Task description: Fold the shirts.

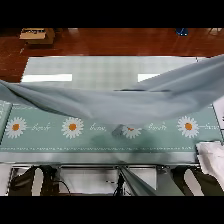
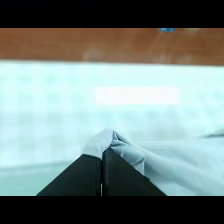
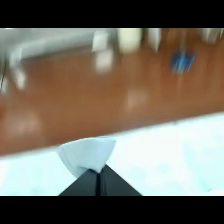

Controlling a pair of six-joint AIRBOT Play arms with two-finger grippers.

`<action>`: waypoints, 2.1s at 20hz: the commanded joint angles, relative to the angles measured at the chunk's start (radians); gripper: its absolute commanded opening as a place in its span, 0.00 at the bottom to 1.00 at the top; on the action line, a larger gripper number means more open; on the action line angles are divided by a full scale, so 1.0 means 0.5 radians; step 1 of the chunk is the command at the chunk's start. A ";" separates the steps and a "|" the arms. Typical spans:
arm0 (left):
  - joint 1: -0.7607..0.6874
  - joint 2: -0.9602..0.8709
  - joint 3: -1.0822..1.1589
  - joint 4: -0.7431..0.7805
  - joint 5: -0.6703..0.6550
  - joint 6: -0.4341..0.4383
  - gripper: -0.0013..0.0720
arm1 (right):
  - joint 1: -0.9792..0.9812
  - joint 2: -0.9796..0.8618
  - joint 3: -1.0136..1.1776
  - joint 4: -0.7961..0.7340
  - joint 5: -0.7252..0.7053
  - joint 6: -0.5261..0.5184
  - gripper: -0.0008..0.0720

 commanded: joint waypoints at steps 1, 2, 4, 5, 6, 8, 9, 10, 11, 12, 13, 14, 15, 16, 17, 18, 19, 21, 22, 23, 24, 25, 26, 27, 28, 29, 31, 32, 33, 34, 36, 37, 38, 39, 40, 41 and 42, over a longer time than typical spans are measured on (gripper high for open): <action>0.002 0.001 -0.424 -0.053 -0.005 -0.020 0.04 | 0.146 -0.529 0.008 0.301 0.069 -0.096 0.05; 0.001 0.000 -0.572 -0.081 0.053 -0.012 0.04 | 0.218 -0.681 0.007 0.388 0.063 -0.137 0.05; -0.008 0.000 -0.847 -0.098 0.199 0.007 0.04 | 0.389 -0.977 0.007 0.419 0.024 -0.192 0.05; -0.021 0.000 -0.975 -0.098 0.262 0.010 0.04 | 0.465 -1.115 0.007 0.398 -0.001 -0.215 0.05; -0.028 0.000 -1.080 -0.098 0.303 0.010 0.04 | 0.520 -1.231 0.007 0.360 -0.015 -0.224 0.05; -0.027 0.000 -1.252 -0.098 0.330 0.024 0.04 | 0.588 -1.424 0.007 0.313 -0.014 -0.220 0.05; -0.027 0.000 -1.312 -0.098 0.334 0.049 0.04 | 0.587 -1.491 0.008 0.327 -0.014 -0.196 0.06; -0.027 0.000 -1.344 -0.097 0.333 0.063 0.04 | 0.586 -1.523 0.008 0.338 -0.015 -0.157 0.11; -0.027 0.000 -1.353 -0.097 0.336 0.076 0.04 | 0.567 -1.524 0.008 0.335 -0.011 -0.157 0.29; -0.027 0.001 -1.352 -0.098 0.345 0.092 0.04 | 0.539 -1.495 0.018 0.336 0.028 -0.210 0.41; -0.027 0.001 -1.352 -0.098 0.357 0.092 0.04 | 0.497 -1.450 0.042 0.321 0.101 -0.279 0.52; -0.027 0.001 -1.352 -0.098 0.363 0.092 0.04 | 0.438 -1.386 0.075 0.284 0.237 -0.355 0.59; -0.027 0.001 -1.352 -0.098 0.366 0.092 0.04 | 0.375 -1.310 0.085 0.166 0.385 -0.432 0.59; -0.027 0.001 -1.352 -0.098 0.366 0.092 0.04 | 0.309 -1.233 0.082 -0.115 0.541 -0.451 0.59; -0.027 0.001 -1.352 -0.098 0.368 0.092 0.04 | 0.239 -1.169 0.047 -0.380 0.625 -0.418 0.58; -0.027 0.001 -1.352 -0.098 0.370 0.093 0.04 | 0.140 -1.102 -0.040 -0.487 0.643 -0.368 0.57; -0.027 0.001 -1.352 -0.098 0.370 0.114 0.04 | 0.000 -1.028 -0.188 -0.400 0.625 -0.336 0.57; -0.027 0.001 -1.352 -0.098 0.370 0.114 0.04 | -0.260 -0.898 -0.590 0.025 0.610 -0.392 0.58; -0.027 0.001 -1.352 -0.098 0.372 0.114 0.04 | -0.352 -0.838 -0.829 0.278 0.603 -0.453 0.58; -0.027 0.001 -1.352 -0.098 0.373 0.114 0.04 | -0.400 -0.793 -1.044 0.478 0.586 -0.507 0.61; -0.027 0.001 -1.352 -0.098 0.376 0.114 0.04 | -0.401 -0.753 -1.255 0.636 0.547 -0.565 0.61; -0.027 0.001 -1.352 -0.098 0.384 0.114 0.04 | -0.375 -0.729 -1.427 0.754 0.480 -0.596 0.61; -0.027 0.001 -1.352 -0.098 0.394 0.114 0.04 | -0.331 -0.714 -1.575 0.837 0.388 -0.594 0.61; -0.027 0.001 -1.352 -0.098 0.406 0.114 0.04 | -0.264 -0.708 -1.706 0.911 0.269 -0.594 0.61; -0.027 0.001 -1.352 -0.098 0.408 0.114 0.04 | -0.182 -0.708 -1.807 0.977 0.141 -0.589 0.61; -0.027 0.001 -1.352 -0.098 0.407 0.114 0.04 | -0.099 -0.709 -1.878 1.041 0.029 -0.583 0.61; -0.027 0.001 -1.352 -0.098 0.407 0.114 0.04 | 0.101 -0.709 -1.968 1.152 -0.159 -0.546 0.61; -0.027 0.001 -1.352 -0.098 0.407 0.114 0.04 | 0.215 -0.708 -1.998 1.190 -0.252 -0.512 0.61; -0.027 0.001 -1.352 -0.098 0.407 0.114 0.04 | 0.317 -0.709 -2.016 1.205 -0.343 -0.477 0.61; -0.027 0.001 -1.352 -0.098 0.408 0.114 0.04 | 0.423 -0.710 -2.030 1.210 -0.448 -0.420 0.61; -0.027 0.001 -1.352 -0.098 0.407 0.114 0.04 | 0.610 -0.710 -2.034 1.216 -0.653 -0.294 0.60; -0.027 0.001 -1.352 -0.098 0.407 0.114 0.04 | 0.691 -0.710 -2.034 1.225 -0.743 -0.235 0.60; -0.027 0.001 -1.352 -0.098 0.407 0.114 0.04 | 0.772 -0.710 -2.034 1.221 -0.822 -0.165 0.60; -0.027 0.001 -1.352 -0.098 0.407 0.114 0.04 | 0.842 -0.716 -2.034 1.212 -0.870 -0.093 0.60; -0.027 0.001 -1.352 -0.098 0.407 0.114 0.04 | 0.898 -0.737 -2.034 1.212 -0.880 -0.050 0.60; -0.027 0.001 -1.352 -0.098 0.407 0.114 0.04 | 0.950 -0.774 -2.034 1.213 -0.884 -0.031 0.60; -0.027 0.001 -1.352 -0.098 0.407 0.114 0.04 | 0.996 -0.813 -2.034 1.215 -0.897 -0.006 0.60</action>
